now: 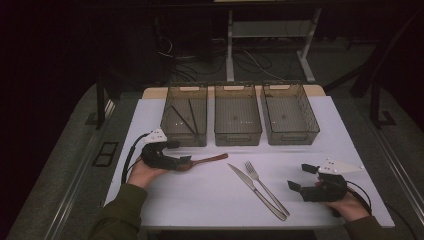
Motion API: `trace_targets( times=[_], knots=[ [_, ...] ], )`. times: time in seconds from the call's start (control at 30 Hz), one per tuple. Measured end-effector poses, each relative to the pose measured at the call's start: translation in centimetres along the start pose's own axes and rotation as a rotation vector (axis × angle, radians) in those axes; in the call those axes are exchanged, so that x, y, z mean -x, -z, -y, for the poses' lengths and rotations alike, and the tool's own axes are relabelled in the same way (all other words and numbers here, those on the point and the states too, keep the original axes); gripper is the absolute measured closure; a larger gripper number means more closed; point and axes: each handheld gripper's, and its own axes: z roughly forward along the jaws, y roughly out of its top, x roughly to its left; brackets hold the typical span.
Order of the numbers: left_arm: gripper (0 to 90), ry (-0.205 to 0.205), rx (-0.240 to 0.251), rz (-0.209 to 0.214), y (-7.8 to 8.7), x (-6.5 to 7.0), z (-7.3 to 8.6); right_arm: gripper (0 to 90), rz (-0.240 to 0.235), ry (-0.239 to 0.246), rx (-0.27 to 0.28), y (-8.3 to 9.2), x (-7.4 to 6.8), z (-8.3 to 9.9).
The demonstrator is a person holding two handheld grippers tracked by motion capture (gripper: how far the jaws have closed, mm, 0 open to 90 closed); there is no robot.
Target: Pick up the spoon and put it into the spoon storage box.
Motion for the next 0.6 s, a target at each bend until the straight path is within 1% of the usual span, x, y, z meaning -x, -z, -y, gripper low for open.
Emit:
trace_targets(
  times=[0.1,0.3,0.37,0.6],
  knots=[
    [27.3,0.002,-0.023,-0.008,-0.2,-0.1,0.3,16.2,0.001,0.007,0.0,0.0,-0.1,0.0],
    [34.6,-0.013,-0.071,0.003,-0.8,0.1,0.6,16.2,0.01,0.009,0.002,0.2,-0.1,0.0],
    [37.6,-0.006,-0.09,-0.005,-0.9,0.1,0.7,16.2,0.011,0.008,0.001,0.2,-0.1,0.0],
    [43.8,0.0,-0.121,0.008,-0.9,-0.2,1.3,16.3,0.016,0.013,0.002,0.2,-0.1,0.0]
  ],
)
